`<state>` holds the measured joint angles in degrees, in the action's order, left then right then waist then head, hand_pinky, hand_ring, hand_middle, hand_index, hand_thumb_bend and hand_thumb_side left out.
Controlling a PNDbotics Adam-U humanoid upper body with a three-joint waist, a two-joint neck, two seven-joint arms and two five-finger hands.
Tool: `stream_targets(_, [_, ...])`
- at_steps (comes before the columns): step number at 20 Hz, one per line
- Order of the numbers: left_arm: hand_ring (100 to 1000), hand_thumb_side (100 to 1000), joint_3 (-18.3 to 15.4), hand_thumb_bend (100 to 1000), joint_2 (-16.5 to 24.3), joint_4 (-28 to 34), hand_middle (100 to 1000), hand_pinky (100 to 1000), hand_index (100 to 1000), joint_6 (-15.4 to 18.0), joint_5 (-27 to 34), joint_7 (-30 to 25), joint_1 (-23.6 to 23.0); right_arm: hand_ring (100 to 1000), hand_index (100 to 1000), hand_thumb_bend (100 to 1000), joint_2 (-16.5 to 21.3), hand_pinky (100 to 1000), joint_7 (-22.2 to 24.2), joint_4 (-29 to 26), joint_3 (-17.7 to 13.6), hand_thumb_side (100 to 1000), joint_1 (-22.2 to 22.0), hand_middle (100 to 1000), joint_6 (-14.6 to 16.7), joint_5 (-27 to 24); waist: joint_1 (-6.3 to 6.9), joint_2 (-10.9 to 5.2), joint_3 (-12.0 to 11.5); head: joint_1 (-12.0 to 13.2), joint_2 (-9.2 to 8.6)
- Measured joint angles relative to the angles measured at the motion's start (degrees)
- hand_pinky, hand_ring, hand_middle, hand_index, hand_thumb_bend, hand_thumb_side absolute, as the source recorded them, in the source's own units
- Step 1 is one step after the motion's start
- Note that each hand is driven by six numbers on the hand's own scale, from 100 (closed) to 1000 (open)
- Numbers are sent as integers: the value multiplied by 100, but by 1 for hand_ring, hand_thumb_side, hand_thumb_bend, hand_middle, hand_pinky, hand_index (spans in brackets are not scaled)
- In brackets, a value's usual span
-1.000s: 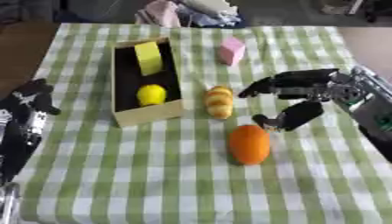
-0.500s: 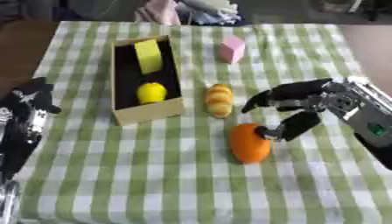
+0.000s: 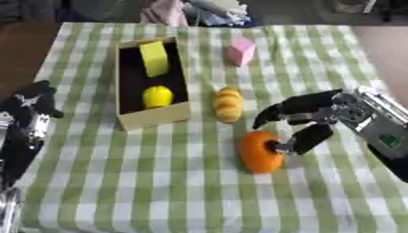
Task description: Pick up objects on the table and place them in the box.
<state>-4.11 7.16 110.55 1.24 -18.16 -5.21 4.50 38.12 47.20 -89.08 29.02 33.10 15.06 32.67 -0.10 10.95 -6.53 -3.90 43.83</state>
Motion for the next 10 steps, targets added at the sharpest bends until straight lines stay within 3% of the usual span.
stream_targets(4, [564,807,0,306,43,0,732,755,859,1,0,-2,0,936,872,100,6,909,65,-55,33,451,-32,938,55,0,0,0,16,5,0])
stream_targets(6, [564,807,0,306,43,0,732,755,859,1,-1,-2,0,933,781,100,15,905,36,-81,31,277,-36,933,77,0,0,0,18,10,0])
stream_targets(10, [564,808,0,306,43,0,733,755,859,1,-1,-2,0,920,563,100,42,895,-243,-107,-5,271,-50,903,128,-18,0,0,21,25,0])
